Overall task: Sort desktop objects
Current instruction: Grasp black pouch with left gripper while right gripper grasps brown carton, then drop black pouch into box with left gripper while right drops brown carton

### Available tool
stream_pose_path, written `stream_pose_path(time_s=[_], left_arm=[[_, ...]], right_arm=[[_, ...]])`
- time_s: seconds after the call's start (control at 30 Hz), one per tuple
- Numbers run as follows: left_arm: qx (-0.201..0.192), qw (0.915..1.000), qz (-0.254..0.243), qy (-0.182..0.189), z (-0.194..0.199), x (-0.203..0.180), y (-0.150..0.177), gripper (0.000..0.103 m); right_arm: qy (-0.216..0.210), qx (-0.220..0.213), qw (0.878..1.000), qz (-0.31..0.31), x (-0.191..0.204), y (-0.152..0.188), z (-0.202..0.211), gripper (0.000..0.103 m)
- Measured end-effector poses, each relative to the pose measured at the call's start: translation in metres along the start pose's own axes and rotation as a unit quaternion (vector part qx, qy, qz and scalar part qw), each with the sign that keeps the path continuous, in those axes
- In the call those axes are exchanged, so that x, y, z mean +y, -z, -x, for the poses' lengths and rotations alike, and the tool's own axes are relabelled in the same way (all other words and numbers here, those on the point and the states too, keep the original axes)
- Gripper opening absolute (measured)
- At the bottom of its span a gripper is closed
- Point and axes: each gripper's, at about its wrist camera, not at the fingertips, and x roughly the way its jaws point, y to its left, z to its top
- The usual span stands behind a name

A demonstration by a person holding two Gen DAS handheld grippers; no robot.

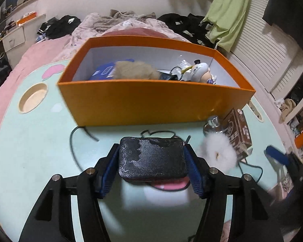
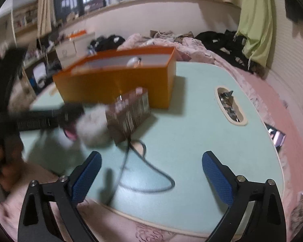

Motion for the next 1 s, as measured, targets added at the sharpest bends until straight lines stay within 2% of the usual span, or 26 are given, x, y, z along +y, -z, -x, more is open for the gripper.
stream_pose_path(time_s=[0.1, 0.17, 0.23, 0.37, 0.43, 0.5, 0.57, 0.67, 0.73, 0.83, 0.9, 1.0], left_arm=[[-0.007, 0.9999, 0.008, 0.001, 0.005, 0.005, 0.004, 0.062], [-0.009, 0.9999, 0.007, 0.002, 0.005, 0.006, 0.002, 0.062], [-0.010, 0.9999, 0.003, 0.002, 0.005, 0.005, 0.001, 0.062], [-0.012, 0.9999, -0.001, 0.004, 0.005, 0.004, 0.000, 0.062], [-0.013, 0.9999, 0.001, 0.007, 0.006, 0.005, -0.001, 0.062], [-0.014, 0.9998, 0.002, 0.010, 0.006, 0.006, -0.002, 0.062], [-0.014, 0.9998, -0.001, 0.012, 0.006, 0.005, -0.002, 0.062], [-0.013, 0.9998, -0.005, 0.012, 0.006, 0.004, -0.002, 0.062], [-0.013, 0.9998, -0.006, 0.014, 0.006, 0.004, -0.002, 0.062], [-0.011, 0.9998, -0.006, 0.017, 0.006, 0.005, -0.002, 0.062], [-0.012, 0.9997, -0.009, 0.018, 0.006, 0.004, -0.003, 0.062], [-0.021, 0.9995, -0.008, 0.024, 0.010, 0.005, -0.003, 0.062]], right_arm=[[-0.027, -0.006, 0.999, -0.044, -0.005, -0.025, 0.003, 0.098], [-0.021, -0.007, 0.998, -0.053, 0.000, -0.042, -0.002, 0.097], [-0.004, -0.003, 0.998, -0.056, 0.005, -0.053, -0.009, 0.088], [-0.019, 0.036, 0.995, -0.094, 0.000, -0.057, -0.030, 0.055], [-0.048, 0.043, 0.992, -0.111, -0.009, -0.052, -0.032, 0.050], [-0.063, 0.038, 0.989, -0.128, -0.017, -0.045, -0.025, 0.040], [-0.065, 0.030, 0.989, -0.128, -0.021, -0.039, -0.016, 0.037], [-0.041, 0.019, 0.992, -0.117, -0.023, -0.029, -0.008, 0.043], [-0.026, 0.032, 0.993, -0.110, -0.024, -0.022, -0.012, 0.043], [0.015, 0.022, 0.997, -0.066, -0.014, -0.019, -0.014, 0.036], [0.054, 0.022, 0.998, -0.036, -0.005, -0.019, -0.017, 0.018], [0.054, 0.018, 0.998, -0.036, -0.007, -0.017, -0.016, 0.018]])
